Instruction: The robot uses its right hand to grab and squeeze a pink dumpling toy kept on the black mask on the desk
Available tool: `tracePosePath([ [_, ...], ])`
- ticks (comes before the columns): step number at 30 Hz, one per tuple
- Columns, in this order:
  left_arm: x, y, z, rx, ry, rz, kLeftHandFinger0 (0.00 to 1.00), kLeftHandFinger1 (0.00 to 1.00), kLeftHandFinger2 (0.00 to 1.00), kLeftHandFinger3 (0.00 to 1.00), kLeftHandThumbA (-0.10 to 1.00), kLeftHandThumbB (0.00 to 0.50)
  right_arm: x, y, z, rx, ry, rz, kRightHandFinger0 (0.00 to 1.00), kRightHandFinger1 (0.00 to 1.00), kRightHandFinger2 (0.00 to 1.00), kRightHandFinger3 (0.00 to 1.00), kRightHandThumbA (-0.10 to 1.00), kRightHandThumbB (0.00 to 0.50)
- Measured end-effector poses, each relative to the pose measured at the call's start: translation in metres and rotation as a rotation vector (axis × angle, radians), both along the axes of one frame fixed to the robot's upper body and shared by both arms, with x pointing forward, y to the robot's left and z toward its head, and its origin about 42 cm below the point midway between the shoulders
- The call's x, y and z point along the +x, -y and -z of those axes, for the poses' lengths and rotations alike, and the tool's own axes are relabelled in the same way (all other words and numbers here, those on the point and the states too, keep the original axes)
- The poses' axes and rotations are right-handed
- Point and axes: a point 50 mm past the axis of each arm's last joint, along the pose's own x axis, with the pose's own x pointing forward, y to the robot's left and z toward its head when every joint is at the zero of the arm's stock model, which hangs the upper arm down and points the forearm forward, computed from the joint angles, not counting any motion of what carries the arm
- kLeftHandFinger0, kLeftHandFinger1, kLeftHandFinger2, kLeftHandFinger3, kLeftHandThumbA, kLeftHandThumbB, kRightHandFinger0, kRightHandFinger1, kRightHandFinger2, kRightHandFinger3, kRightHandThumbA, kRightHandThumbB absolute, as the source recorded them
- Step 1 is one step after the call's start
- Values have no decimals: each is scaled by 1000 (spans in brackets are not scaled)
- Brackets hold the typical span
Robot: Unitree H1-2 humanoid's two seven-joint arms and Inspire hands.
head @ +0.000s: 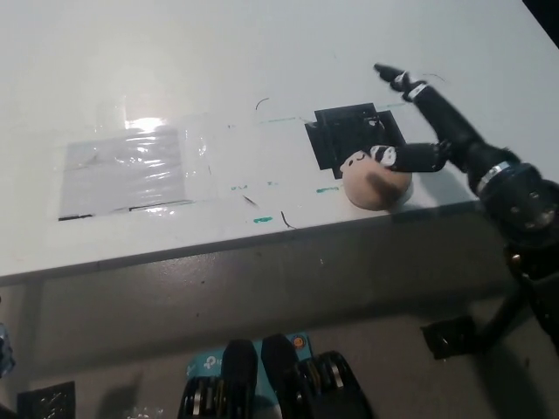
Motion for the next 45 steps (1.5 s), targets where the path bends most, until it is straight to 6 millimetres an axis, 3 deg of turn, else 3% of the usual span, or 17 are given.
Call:
tracePosePath([
  [17,1,0,-1,-4,6,6,0,0,57,93,812,500,24,-7,75,-62,-195,87,1000,1000,1000,1000,663,500],
  [21,1,0,-1,-4,7,7,0,0,58,80,818,500,28,-10,88,-63,-201,104,1000,1000,1000,1000,633,500],
  [22,1,0,-1,-4,7,7,0,0,55,83,828,500,29,-10,90,-63,-201,108,1000,1000,1000,1000,553,499],
  [28,3,1,-2,-3,12,9,0,0,40,69,846,500,37,-21,98,-67,-201,84,1000,1000,1000,1000,531,496],
  [29,4,1,-3,-3,15,9,0,0,43,65,854,500,38,-23,99,-74,-197,75,1000,1000,1000,1000,511,457],
  [31,5,1,-4,-2,19,11,0,0,45,68,858,500,39,-25,100,-102,-183,54,1000,1000,1000,1000,344,249],
  [32,6,2,-5,-2,21,11,0,2,53,73,864,500,40,-27,100,-126,-168,38,513,557,741,1000,66,93],
  [33,7,2,-5,-2,22,12,0,0,55,75,869,500,40,-28,101,-137,-159,30,56,78,289,1000,-93,14],
  [34,7,2,-6,-2,22,12,0,0,51,75,888,500,41,-28,101,-141,-144,29,2,3,123,1000,-100,1],
  [36,7,2,-6,-1,22,13,0,0,47,81,897,500,40,-29,103,-169,-85,38,0,0,44,1000,-100,0],
  [37,7,2,-6,-1,23,13,0,0,46,80,897,500,39,-30,103,-184,-49,43,0,126,258,916,-100,0],
  [38,7,2,-6,-1,23,13,0,0,45,80,900,500,39,-30,103,-193,-26,51,0,253,479,686,-100,0],
  [39,7,2,-6,0,23,13,0,1,50,90,899,500,38,-31,103,-201,-3,54,34,347,595,461,-100,0],
  [40,7,2,-6,0,23,13,0,0,52,89,900,500,37,-31,104,-204,15,57,70,365,549,200,-100,0],
  [41,7,2,-6,0,23,13,0,7,58,88,906,500,35,-32,105,-208,50,56,42,338,515,42,-100,0],
  [43,7,2,-5,0,23,13,0,0,54,79,902,500,33,-31,109,-204,89,60,89,429,696,49,-100,0],
  [45,7,2,-5,0,22,13,0,0,57,82,900,500,32,-30,112,-190,119,71,14,385,736,324,-100,0],
])
